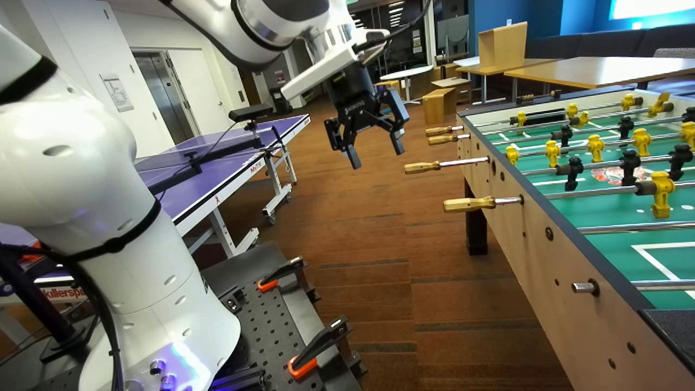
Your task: Rotate the last yellow rod
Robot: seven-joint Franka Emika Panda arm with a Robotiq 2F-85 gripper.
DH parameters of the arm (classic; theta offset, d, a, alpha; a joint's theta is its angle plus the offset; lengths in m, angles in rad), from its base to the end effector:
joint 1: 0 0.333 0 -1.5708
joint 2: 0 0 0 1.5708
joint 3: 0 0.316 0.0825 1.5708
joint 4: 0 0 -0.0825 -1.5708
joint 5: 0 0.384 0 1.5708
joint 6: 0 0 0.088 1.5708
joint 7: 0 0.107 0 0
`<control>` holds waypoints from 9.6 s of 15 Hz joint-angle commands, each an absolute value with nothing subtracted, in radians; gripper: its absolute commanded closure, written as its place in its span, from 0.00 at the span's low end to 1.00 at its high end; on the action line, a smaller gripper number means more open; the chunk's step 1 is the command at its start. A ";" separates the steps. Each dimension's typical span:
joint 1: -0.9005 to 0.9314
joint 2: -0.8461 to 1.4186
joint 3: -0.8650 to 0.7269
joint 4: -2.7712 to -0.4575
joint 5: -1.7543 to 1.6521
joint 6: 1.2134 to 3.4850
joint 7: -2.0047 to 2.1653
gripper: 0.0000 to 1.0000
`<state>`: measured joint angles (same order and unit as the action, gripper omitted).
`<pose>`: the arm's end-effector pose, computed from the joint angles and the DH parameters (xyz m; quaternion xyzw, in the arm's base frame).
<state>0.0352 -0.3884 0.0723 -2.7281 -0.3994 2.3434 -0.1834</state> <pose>0.3779 0.0331 0.3430 0.9485 0.2760 -0.0068 0.1555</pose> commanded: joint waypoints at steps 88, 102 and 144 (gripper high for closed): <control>0.293 1.062 0.197 -1.868 -1.986 1.510 1.199 0.83; 0.310 1.041 0.189 -1.870 -1.962 1.486 0.556 0.83; 0.338 1.013 0.171 -1.874 -1.840 1.574 -1.243 0.83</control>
